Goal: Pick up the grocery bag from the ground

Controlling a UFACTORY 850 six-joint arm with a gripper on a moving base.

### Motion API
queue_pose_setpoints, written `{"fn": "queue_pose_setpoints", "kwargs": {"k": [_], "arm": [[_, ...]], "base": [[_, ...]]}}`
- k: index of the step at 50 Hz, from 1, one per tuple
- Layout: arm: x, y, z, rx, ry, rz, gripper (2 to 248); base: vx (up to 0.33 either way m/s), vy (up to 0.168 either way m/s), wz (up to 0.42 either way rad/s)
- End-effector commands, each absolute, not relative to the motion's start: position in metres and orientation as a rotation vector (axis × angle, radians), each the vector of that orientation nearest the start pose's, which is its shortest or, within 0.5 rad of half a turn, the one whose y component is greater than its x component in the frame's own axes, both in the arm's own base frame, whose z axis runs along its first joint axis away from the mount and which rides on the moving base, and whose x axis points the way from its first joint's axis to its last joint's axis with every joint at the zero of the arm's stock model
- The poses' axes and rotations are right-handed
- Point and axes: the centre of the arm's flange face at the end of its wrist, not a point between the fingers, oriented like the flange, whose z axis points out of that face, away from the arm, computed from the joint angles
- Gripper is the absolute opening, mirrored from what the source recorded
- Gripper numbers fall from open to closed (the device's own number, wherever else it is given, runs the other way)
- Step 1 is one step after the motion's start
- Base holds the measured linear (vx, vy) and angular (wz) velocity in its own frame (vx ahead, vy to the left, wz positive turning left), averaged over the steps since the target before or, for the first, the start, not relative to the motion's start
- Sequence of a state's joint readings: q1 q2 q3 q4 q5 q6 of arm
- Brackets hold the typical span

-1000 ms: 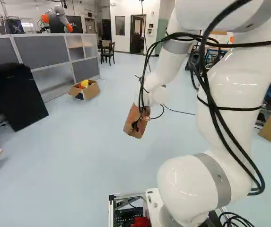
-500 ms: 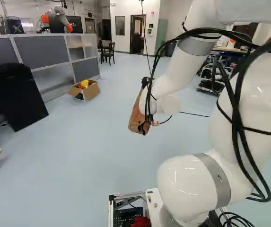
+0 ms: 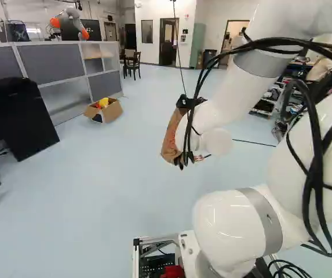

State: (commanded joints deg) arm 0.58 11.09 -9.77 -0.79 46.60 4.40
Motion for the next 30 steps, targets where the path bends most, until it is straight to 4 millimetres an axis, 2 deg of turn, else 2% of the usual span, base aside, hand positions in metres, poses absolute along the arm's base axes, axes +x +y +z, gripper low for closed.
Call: {"fn": "queue_pose_setpoints", "kwargs": {"k": [15, 30], "arm": [[0.282, 0.001, 0.367, -2.562, 0.025, -1.782, 27], [0.272, 0.000, 0.366, -2.558, 0.004, -1.818, 27]], "base": [[0.000, 0.000, 0.000], [0.000, 0.000, 0.000]]}}
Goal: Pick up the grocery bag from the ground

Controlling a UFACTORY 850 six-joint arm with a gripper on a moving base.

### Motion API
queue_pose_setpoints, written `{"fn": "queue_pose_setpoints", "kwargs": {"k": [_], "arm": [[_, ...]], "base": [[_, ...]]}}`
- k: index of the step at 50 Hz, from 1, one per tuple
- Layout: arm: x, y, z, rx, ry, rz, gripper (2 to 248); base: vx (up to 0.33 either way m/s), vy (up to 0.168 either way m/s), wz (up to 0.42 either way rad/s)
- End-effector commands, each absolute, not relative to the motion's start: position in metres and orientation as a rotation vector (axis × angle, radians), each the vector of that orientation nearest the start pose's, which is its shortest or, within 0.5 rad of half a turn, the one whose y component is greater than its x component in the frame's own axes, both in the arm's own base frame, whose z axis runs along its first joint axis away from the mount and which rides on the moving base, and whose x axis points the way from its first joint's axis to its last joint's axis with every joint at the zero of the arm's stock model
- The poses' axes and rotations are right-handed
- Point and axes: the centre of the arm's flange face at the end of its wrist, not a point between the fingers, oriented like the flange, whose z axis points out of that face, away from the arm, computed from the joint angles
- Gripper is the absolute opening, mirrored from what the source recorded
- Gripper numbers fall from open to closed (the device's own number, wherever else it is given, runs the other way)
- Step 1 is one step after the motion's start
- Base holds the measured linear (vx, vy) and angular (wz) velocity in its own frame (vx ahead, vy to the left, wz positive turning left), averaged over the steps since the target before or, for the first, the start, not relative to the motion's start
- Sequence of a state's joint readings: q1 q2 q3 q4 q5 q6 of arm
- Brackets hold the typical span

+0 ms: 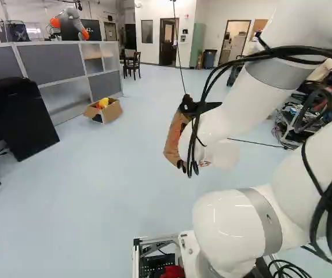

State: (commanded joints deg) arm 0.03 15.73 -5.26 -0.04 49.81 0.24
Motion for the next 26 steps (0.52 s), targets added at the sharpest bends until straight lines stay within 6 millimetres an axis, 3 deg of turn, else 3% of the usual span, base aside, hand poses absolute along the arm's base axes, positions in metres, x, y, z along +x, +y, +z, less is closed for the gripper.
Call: {"fn": "queue_pose_setpoints", "kwargs": {"k": [26], "arm": [[0.2703, 0.0000, 0.3656, -2.558, 0.000, -1.824, 27]], "base": [[0.000, 0.000, 0.000]]}}
